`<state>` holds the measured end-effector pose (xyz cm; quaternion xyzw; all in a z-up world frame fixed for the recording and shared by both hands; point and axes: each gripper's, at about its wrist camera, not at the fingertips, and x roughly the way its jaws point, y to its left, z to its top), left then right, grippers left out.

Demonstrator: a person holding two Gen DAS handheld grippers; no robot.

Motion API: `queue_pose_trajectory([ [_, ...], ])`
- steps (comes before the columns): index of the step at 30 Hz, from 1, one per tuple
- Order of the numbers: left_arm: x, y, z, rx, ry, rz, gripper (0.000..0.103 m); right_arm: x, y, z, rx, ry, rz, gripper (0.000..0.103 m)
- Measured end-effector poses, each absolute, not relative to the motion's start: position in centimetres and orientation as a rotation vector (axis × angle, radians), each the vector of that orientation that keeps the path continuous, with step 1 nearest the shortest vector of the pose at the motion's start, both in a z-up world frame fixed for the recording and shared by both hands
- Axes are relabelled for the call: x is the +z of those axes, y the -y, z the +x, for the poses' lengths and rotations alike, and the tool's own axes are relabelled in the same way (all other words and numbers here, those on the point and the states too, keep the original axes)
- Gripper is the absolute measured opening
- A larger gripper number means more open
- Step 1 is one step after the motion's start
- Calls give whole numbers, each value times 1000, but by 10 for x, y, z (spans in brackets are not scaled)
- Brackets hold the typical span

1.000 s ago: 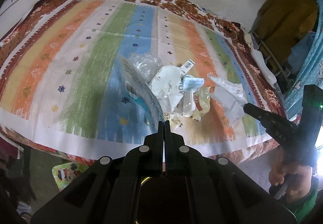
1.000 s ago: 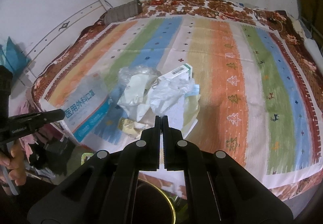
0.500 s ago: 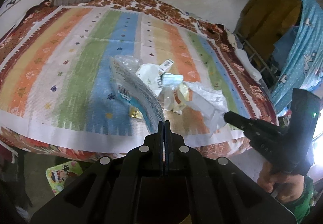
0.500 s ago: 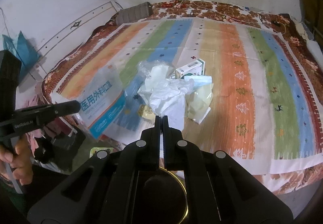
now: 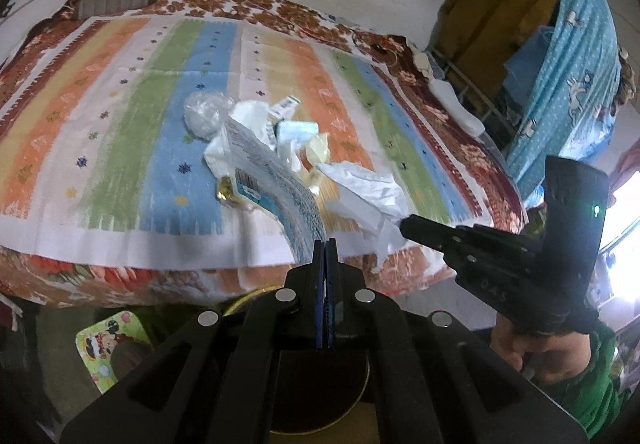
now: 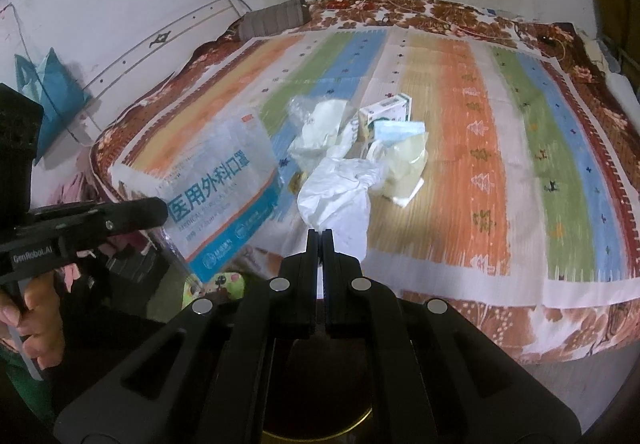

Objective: Collect trash
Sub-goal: 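Lift the mask package with left tool while right tool carries tissue toward bin, then open left tool over the bin while right tool drops the tissue in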

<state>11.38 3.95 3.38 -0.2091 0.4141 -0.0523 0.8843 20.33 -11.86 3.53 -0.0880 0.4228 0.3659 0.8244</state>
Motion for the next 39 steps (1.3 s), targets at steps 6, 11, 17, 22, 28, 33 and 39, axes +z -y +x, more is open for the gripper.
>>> queue_pose_trajectory([
  [6,18,-25,106,-128,-911,-450,0,25,123,189,788,-930,-193,1],
  [11,9,-21,92,-141,-928,-478,0,16,126,176,787,-950,-206,1],
  [17,1,-12,82,-160,-945,-493,0,2,132,165,763,-987,-207,1],
  [22,-10,-3,73,-162,-976,-487,0,-13,136,156,748,-1034,-214,1],
  [28,-23,6,65,-155,-1018,-484,0,-32,141,149,724,-1096,-219,1],
  [33,-38,13,58,-150,-1070,-497,0,-48,144,145,707,-1160,-215,1],
  [39,-54,19,50,-125,-1116,-502,0,-67,138,138,677,-1210,-270,1],
])
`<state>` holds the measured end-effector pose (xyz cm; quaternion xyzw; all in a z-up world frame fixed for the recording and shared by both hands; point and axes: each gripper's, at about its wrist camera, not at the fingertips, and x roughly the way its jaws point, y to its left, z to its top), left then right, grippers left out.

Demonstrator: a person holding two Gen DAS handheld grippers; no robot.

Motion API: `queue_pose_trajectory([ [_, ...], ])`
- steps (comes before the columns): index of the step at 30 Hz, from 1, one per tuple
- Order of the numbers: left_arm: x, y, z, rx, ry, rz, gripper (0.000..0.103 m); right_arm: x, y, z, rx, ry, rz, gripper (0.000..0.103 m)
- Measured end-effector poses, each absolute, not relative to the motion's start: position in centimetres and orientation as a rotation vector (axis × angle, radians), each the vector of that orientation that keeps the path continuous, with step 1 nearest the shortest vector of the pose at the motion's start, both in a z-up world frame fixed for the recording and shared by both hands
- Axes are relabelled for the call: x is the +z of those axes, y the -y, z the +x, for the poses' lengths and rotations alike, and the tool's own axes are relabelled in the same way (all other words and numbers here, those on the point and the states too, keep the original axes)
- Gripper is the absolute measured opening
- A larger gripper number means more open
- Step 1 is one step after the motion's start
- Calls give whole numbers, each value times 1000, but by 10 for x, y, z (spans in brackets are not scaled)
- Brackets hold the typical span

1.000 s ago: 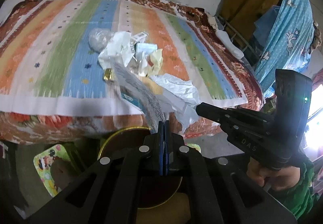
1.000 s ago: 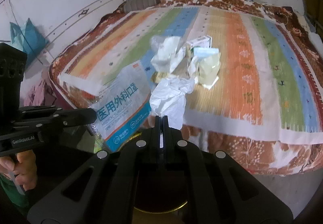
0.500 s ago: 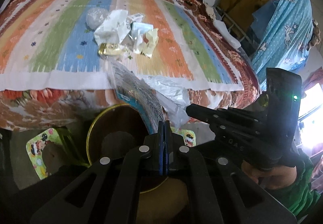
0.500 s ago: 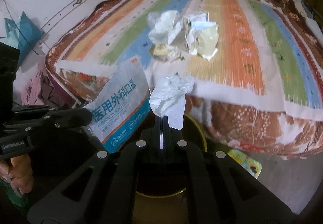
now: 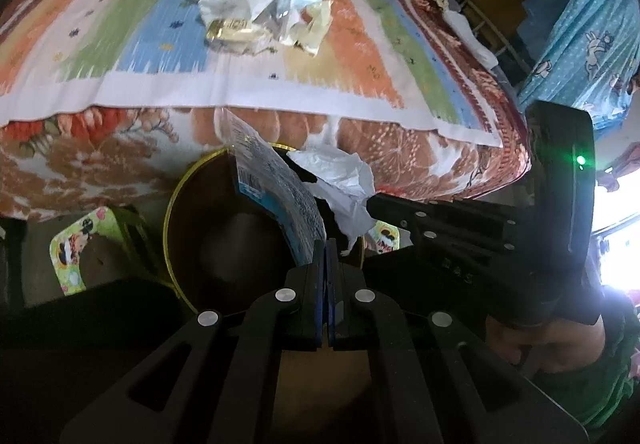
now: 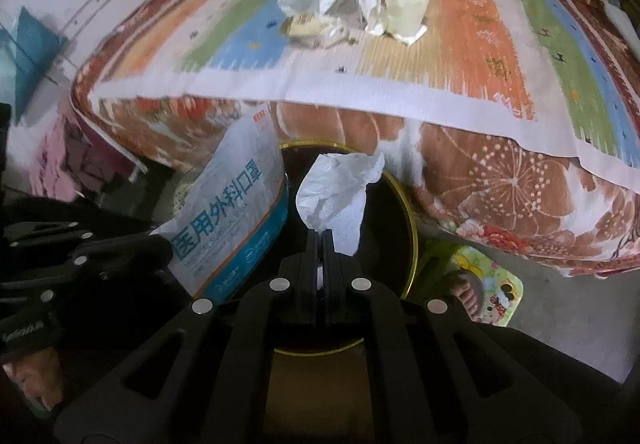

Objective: Collect trash
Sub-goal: 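Open left tool over the bin while right tool drops the tissue in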

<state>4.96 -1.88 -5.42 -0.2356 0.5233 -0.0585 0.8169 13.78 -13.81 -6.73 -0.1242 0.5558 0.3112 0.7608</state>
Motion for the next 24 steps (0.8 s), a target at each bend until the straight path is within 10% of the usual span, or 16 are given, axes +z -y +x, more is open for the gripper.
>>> queue_pose_trajectory([
  [13,-90,11,53,-37,-1235,-554,1,-99,140,145,626,-1343,-240,3],
  [17,-86,-2,55,-70,-1208,-656,24,-99,143,149,626,-1351,-192,31],
  [24,-70,-9,54,-24,-1137,-636,37,-93,145,155,630,-1338,-155,36],
])
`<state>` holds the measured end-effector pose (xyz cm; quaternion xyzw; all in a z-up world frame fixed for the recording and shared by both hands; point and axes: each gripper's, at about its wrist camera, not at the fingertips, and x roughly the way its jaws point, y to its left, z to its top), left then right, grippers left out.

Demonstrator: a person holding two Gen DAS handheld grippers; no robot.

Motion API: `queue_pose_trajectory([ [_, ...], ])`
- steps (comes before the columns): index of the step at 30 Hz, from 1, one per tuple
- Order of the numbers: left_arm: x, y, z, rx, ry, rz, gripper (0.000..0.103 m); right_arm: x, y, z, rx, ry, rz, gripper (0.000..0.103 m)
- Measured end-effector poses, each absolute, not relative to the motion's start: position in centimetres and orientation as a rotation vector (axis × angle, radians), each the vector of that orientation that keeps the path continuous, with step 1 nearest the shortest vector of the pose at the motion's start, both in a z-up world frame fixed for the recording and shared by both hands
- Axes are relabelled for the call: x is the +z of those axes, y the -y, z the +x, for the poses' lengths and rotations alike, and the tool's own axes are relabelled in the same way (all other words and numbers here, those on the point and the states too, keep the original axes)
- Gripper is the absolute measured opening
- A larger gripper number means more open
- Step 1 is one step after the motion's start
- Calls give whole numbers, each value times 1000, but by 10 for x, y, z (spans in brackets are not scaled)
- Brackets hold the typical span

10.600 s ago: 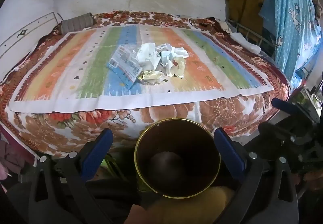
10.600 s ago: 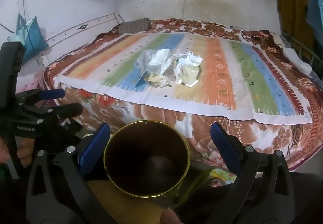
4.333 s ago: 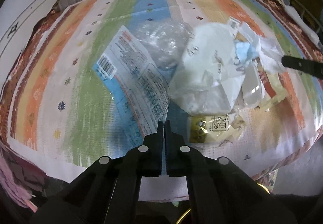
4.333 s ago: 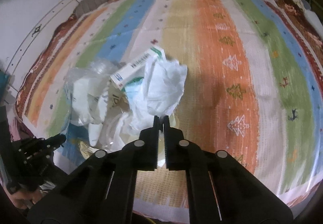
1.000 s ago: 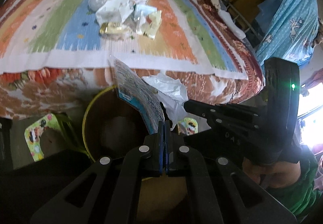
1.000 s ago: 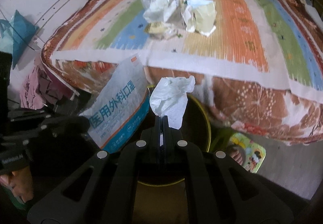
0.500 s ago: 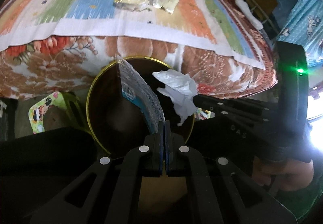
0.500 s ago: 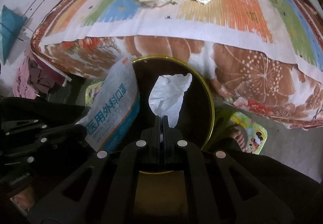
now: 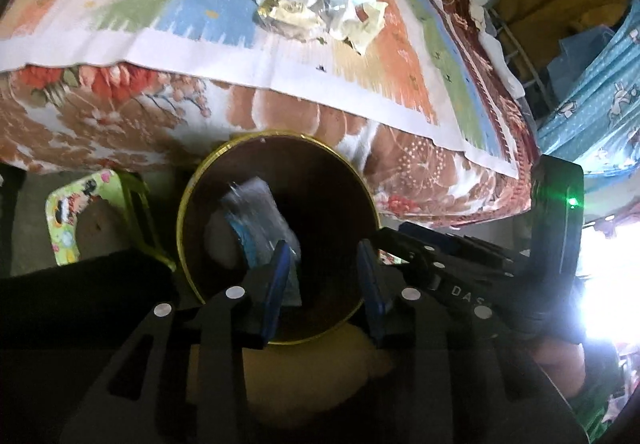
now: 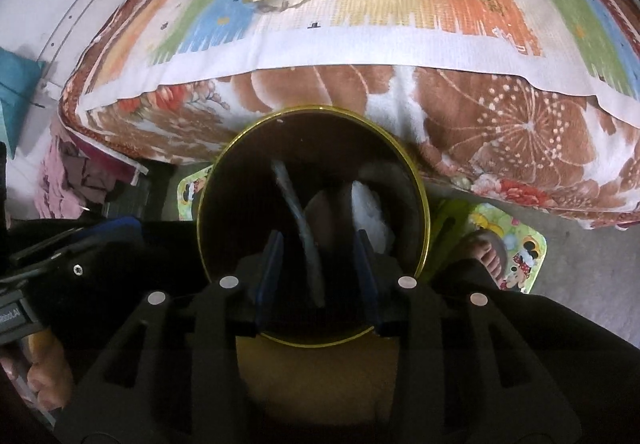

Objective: Collect trash
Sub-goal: 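Open left tool over the bin while right tool drops the tissue in, then move both open tools back over the trash pile on the blanket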

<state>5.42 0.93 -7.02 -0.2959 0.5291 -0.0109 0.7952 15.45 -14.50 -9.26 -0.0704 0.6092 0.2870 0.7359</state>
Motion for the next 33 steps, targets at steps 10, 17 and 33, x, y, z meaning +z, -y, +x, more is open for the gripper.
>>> queue_pose_trajectory([
  [10,-46,-28,72,66,-1061,-528,46,-64,151,169,614,-1228,-128,42],
  [17,-31,-44,91,121,-1039,-456,62,-44,146,182,625,-1165,-147,51],
  [33,-9,-68,142,176,-995,-356,83,1,126,217,671,-1032,-209,73],
])
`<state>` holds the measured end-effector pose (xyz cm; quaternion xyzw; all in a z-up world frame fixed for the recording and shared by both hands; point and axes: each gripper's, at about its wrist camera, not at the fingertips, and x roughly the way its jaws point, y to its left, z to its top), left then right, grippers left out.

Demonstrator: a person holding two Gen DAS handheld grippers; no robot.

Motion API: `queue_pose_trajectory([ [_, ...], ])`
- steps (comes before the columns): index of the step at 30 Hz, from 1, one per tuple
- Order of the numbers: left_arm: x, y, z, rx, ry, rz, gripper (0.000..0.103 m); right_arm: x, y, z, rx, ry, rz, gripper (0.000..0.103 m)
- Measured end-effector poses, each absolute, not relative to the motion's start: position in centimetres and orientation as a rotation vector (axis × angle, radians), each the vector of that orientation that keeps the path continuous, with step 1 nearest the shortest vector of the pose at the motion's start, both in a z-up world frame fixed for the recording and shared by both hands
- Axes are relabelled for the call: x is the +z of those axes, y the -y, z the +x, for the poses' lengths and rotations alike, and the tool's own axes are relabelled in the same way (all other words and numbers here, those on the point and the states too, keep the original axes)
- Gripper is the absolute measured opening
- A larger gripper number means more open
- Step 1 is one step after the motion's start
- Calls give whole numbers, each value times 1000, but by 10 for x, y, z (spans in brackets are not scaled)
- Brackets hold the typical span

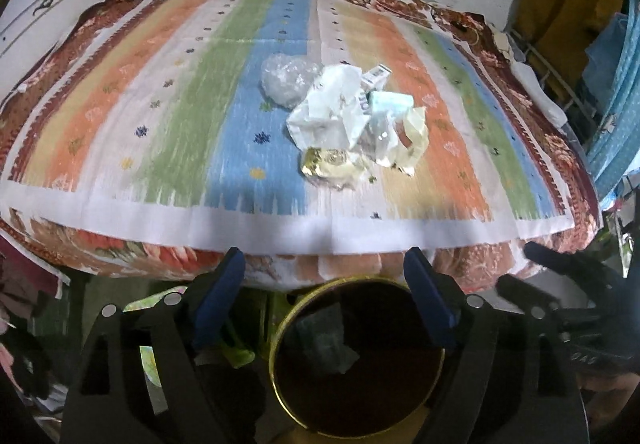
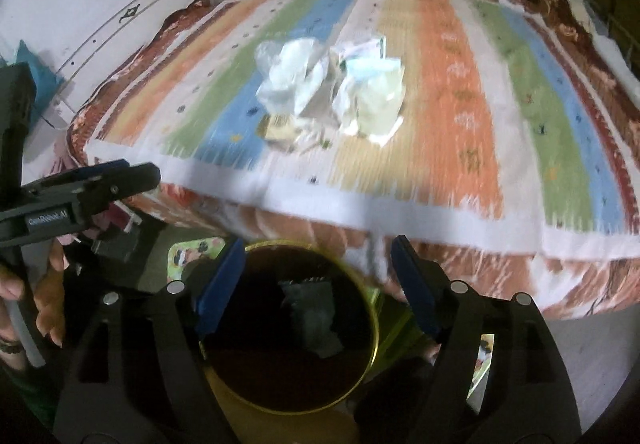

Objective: Collect trash
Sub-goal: 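Move both open tools back over the trash pile on the blanket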

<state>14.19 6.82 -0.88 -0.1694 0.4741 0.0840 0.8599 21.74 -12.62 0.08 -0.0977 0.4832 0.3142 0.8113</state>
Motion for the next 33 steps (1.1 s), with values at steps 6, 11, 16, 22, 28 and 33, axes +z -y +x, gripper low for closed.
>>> queue_pose_trajectory([
  [6,-4,-76,165,230,-960,-313,97,8,118,241,653,-1002,-230,86],
  [11,-5,-86,188,242,-970,-302,97,5,115,263,636,-1016,-183,93],
  [16,-7,-95,209,267,-946,-296,97,0,109,275,628,-1019,-167,94],
  [22,-18,-108,227,257,-953,-355,97,-7,105,295,596,-1022,-142,94],
  [28,-24,-116,241,256,-932,-347,97,-18,92,316,584,-1052,-164,87],
  [33,-31,-118,255,224,-929,-346,97,-27,80,333,581,-1068,-176,82],
])
